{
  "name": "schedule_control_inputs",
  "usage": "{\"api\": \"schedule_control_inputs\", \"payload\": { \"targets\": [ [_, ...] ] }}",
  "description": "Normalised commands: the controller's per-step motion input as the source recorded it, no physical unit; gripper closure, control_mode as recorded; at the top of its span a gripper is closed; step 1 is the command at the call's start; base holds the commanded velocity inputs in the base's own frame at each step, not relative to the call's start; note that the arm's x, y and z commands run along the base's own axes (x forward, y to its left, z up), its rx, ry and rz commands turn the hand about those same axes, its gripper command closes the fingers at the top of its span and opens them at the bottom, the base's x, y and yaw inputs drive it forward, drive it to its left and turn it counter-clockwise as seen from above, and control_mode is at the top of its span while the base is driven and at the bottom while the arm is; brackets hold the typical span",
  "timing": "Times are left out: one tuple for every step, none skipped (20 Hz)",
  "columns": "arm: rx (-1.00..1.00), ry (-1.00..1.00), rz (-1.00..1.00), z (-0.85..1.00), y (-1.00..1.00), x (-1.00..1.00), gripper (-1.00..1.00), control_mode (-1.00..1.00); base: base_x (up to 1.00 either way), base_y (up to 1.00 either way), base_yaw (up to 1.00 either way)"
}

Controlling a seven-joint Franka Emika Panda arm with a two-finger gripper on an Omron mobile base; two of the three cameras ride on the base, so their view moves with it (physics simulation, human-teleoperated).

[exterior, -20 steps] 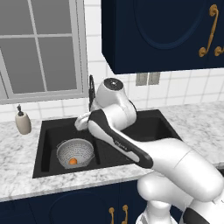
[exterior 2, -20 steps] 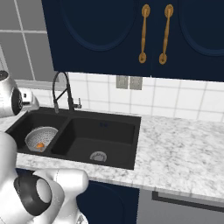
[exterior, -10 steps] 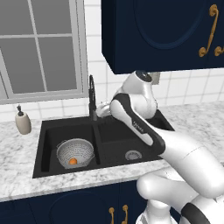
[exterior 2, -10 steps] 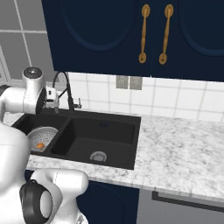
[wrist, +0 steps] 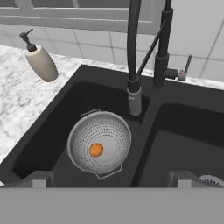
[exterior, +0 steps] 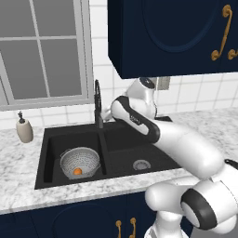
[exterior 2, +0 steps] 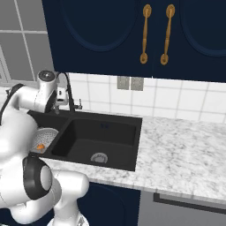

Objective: Put the colander in the sink, put the tangerine in the colander, and turn on the sink faucet and pour water over the colander.

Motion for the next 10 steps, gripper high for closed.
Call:
{"api": "schedule_control_inputs", "payload": {
  "targets": [
    [0.0,0.0,0.0,-0.19,0.04,0.49,-1.0,-1.0,0.0,0.0,0.0],
    [0.0,0.0,0.0,-0.26,0.05,0.46,-1.0,-1.0,0.0,0.0,0.0],
    [0.0,0.0,0.0,-0.32,0.11,0.45,-1.0,-1.0,0.0,0.0,0.0],
    [0.0,0.0,0.0,-0.33,0.13,0.44,-1.0,-1.0,0.0,0.0,0.0],
    [0.0,0.0,0.0,-0.29,0.11,0.42,-1.0,-1.0,0.0,0.0,0.0],
    [0.0,0.0,0.0,-0.29,0.1,0.44,-1.0,-1.0,0.0,0.0,0.0],
    [0.0,0.0,0.0,-0.26,0.1,0.41,-1.0,-1.0,0.0,0.0,0.0],
    [0.0,0.0,0.0,-0.16,0.09,0.34,-1.0,-1.0,0.0,0.0,0.0],
    [0.0,0.0,0.0,-0.09,0.03,0.24,-1.0,-1.0,0.0,0.0,0.0],
    [0.0,0.0,0.0,-0.09,0.09,0.27,-1.0,-1.0,0.0,0.0,0.0]
  ]
}}
